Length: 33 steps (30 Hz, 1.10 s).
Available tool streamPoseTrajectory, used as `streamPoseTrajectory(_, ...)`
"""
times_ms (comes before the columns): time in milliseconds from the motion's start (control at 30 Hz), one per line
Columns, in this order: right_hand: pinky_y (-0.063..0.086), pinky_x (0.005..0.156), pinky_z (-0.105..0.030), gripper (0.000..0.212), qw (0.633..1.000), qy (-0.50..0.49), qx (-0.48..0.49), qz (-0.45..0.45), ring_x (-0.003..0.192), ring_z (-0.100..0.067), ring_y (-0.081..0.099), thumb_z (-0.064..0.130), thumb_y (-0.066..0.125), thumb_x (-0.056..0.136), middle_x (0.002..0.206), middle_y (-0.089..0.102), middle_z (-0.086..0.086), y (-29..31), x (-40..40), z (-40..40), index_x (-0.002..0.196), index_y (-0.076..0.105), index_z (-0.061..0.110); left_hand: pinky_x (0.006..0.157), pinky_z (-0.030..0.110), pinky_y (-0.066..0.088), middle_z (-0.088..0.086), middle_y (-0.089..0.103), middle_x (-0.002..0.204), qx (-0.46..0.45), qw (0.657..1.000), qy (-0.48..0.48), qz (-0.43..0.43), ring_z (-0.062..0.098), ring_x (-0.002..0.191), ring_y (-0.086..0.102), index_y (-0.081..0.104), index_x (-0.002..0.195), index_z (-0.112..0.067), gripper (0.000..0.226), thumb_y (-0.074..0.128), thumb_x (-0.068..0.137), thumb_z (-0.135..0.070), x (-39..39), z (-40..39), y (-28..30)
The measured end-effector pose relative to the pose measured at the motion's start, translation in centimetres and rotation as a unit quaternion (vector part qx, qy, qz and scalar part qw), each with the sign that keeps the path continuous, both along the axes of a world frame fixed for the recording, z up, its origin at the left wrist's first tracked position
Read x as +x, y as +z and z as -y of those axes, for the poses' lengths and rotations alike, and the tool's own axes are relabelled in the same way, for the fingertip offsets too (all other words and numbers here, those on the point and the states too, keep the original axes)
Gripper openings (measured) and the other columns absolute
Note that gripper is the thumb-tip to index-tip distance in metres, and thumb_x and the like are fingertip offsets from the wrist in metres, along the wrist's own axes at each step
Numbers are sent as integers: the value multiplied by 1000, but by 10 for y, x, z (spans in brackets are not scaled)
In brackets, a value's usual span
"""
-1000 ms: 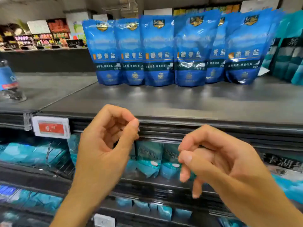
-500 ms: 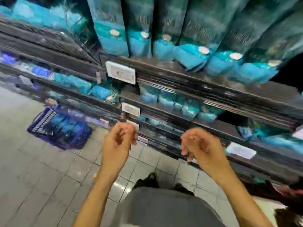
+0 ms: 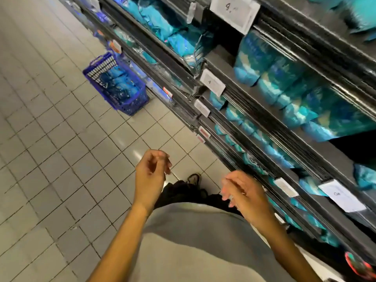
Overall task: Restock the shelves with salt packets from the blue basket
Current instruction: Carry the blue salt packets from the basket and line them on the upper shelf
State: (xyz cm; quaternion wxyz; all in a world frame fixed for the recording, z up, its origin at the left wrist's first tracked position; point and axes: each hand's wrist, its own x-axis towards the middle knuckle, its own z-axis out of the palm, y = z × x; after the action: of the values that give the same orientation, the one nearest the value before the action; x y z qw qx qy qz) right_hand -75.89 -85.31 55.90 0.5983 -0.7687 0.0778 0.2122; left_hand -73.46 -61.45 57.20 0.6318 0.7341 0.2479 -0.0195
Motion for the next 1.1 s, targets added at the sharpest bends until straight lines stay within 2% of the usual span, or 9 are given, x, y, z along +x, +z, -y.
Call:
streamPoseTrajectory(133,51,52,-21,8,997,73,10,-15,63,-9,68,34,61,90,76,72,3,-7,17,-24,85,67,35,51,16,45,-7,66,65,9,994,98,-45,8,57,58,64,88,-13,22,49,105,-11,-42,-23,-12)
streamPoseTrajectory(267,47,49,-17,26,989,139,25,-32,61,-8,67,15,63,94,72,72,3,-8,46,-67,80,69,36,53,17,49,-9,68,71,60,978,183,-83,3,60,61,64,91,-21,22,48,105,-14,-91,-51,-24)
streamPoseTrajectory(400,48,48,-20,10,981,185,57,-30,61,-10,64,28,63,86,69,69,1,4,76,-125,79,69,31,56,18,49,-6,68,71,52,956,271,-102,3,59,60,66,86,-21,23,52,103,-14,-120,-73,-34)
streamPoseTrajectory(600,45,45,-23,9,971,227,62,-50,57,-15,64,31,65,85,68,69,-2,4,122,-226,78,70,32,58,30,45,-3,69,72,4,931,346,-117,2,57,58,67,90,-12,17,55,102,-15,-117,-130,-51)
streamPoseTrajectory(700,47,43,-25,12,972,224,47,-51,56,-16,64,30,66,84,66,69,-1,-1,139,-273,84,68,18,53,25,44,-6,68,70,2,932,347,-110,2,55,57,66,88,-13,18,54,102,-11,-102,-174,-60)
streamPoseTrajectory(800,48,44,-27,9,974,217,20,-56,57,-16,65,19,66,94,68,70,-2,-4,154,-314,88,67,13,52,15,45,-6,68,71,-7,943,317,-102,3,57,58,65,87,-16,21,53,102,-9,-80,-225,-64)
streamPoseTrajectory(900,47,45,-29,9,980,188,2,-63,59,-18,64,8,61,97,68,69,-4,-2,165,-344,90,67,6,53,18,48,-7,69,72,-25,951,293,-100,4,59,60,66,86,-21,22,53,102,-12,-52,-273,-62)
streamPoseTrajectory(1100,46,55,-36,10,987,129,-14,-91,69,-29,62,4,59,98,77,67,-16,1,181,-367,94,68,1,54,15,47,-3,67,71,-37,967,242,-64,6,60,60,67,90,-10,21,50,101,-6,23,-360,-53)
